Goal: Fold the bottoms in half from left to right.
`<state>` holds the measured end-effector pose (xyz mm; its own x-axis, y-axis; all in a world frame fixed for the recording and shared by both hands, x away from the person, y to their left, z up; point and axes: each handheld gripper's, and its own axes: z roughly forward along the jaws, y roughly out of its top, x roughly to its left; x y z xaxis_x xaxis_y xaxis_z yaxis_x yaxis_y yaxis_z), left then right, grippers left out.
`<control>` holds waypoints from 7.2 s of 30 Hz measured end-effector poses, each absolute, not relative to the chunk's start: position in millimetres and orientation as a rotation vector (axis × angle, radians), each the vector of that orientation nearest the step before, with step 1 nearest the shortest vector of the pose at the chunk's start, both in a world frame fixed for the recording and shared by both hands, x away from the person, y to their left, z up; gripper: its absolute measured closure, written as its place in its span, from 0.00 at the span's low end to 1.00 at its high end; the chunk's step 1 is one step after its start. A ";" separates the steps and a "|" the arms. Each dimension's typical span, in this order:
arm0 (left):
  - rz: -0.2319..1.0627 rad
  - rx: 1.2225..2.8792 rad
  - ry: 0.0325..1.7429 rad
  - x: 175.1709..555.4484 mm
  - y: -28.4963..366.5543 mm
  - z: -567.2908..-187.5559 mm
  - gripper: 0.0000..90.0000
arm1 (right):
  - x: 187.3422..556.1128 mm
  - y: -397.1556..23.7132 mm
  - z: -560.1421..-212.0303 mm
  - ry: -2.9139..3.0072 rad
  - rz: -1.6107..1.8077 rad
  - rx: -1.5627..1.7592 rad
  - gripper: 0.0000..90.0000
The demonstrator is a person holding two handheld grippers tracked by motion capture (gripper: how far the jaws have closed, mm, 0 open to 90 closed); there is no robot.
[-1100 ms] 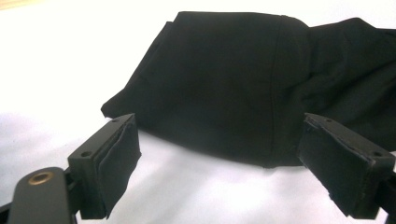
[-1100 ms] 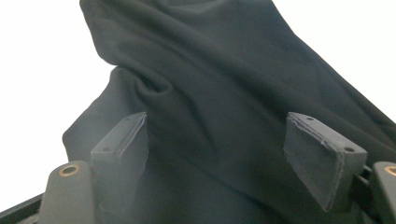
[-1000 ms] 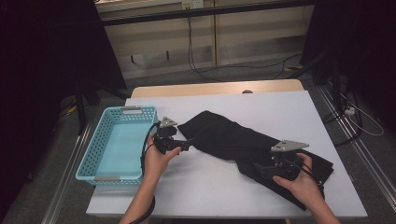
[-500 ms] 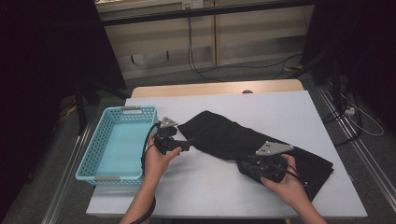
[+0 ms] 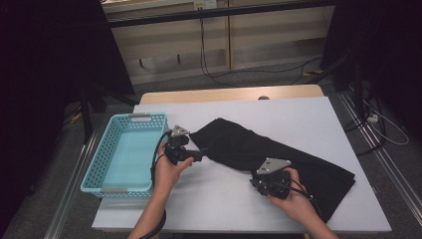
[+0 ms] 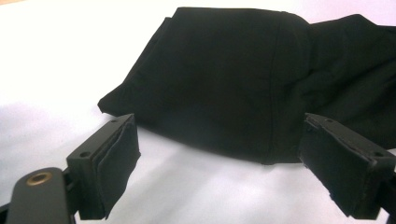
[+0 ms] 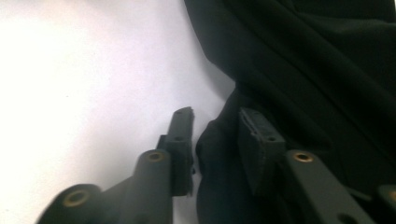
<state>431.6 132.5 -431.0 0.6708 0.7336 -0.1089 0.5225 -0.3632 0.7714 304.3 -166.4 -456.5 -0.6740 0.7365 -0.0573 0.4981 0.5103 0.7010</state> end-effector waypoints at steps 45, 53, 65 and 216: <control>0.407 2.039 1.275 470.8 115.3 -456.8 0.59 | 284.5 -197.2 -438.9 2.381 1.140 1.078 0.94; 0.318 2.027 1.309 475.9 110.3 -447.0 0.92 | 285.4 -194.5 -438.4 2.382 1.145 1.069 0.94; 0.387 2.002 1.303 502.0 121.5 -427.1 0.94 | 281.5 -174.1 -432.3 2.447 1.235 0.980 0.92; 0.363 2.121 1.018 432.2 125.2 -431.0 0.14 | 322.7 -335.7 -440.7 2.022 0.789 1.483 0.98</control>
<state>432.2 125.2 -431.0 0.6448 0.7619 -0.0609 0.5517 -0.4087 0.7271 322.7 -335.7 -440.7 -0.2757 0.9593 -0.0601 0.6648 0.2355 0.7089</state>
